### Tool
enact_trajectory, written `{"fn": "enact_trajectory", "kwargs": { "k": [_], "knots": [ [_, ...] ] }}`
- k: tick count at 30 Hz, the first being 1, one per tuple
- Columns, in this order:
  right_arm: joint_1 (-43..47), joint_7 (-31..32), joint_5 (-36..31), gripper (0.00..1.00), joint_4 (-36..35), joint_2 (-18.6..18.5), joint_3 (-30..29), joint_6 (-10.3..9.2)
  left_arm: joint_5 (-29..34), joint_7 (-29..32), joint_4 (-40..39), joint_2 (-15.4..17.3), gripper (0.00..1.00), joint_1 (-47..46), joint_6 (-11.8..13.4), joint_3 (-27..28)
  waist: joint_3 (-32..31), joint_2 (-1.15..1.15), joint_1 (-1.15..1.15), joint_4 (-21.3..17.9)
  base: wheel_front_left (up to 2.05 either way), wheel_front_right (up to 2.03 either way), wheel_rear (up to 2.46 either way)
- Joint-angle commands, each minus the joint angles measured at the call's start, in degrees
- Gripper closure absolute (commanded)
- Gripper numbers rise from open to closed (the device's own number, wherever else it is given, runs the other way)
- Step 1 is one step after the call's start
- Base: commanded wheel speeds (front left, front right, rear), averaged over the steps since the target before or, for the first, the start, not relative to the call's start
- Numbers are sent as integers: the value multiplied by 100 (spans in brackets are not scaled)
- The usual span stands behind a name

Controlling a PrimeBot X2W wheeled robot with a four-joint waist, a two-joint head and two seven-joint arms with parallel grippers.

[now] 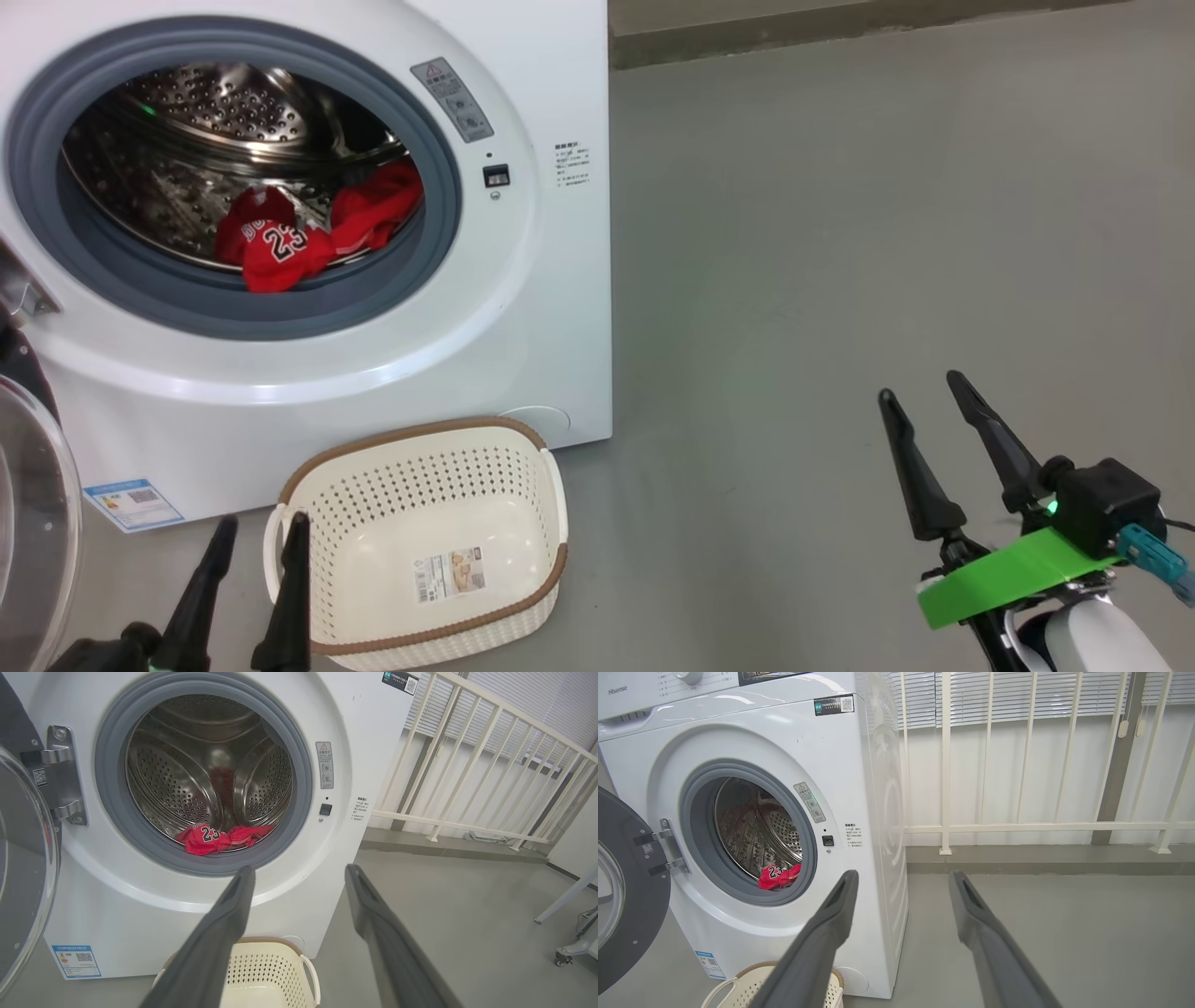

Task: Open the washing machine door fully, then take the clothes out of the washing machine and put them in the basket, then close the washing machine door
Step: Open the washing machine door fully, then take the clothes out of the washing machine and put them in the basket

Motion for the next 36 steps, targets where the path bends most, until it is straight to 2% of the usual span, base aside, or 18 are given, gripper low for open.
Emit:
{"fn": "enact_trajectory", "kwargs": {
  "k": [1, 9, 24, 36],
  "knots": [
    [20, -37, 44, 0, -159, -60, 18, 37, 145, -67, -105, 48, 0, -66, 7, 298, -23, 0, 0, -12, 0, 0, 0],
    [297, -37, 40, 0, -167, -11, -50, 37, 738, -70, -39, -213, 0, 150, -109, 663, -59, 0, 0, 17, 0, 0, 0],
    [333, -37, 12, 0, -154, -65, -73, 37, 1189, -71, 75, -548, 0, 157, -302, 1063, -52, 0, 0, 72, 0, 0, 0],
    [311, -37, 42, 0, -80, -99, -75, 37, 1490, -71, 155, -692, 0, 184, -256, 1254, -75, 0, 0, 106, 5, -5, 0]
  ]
}}
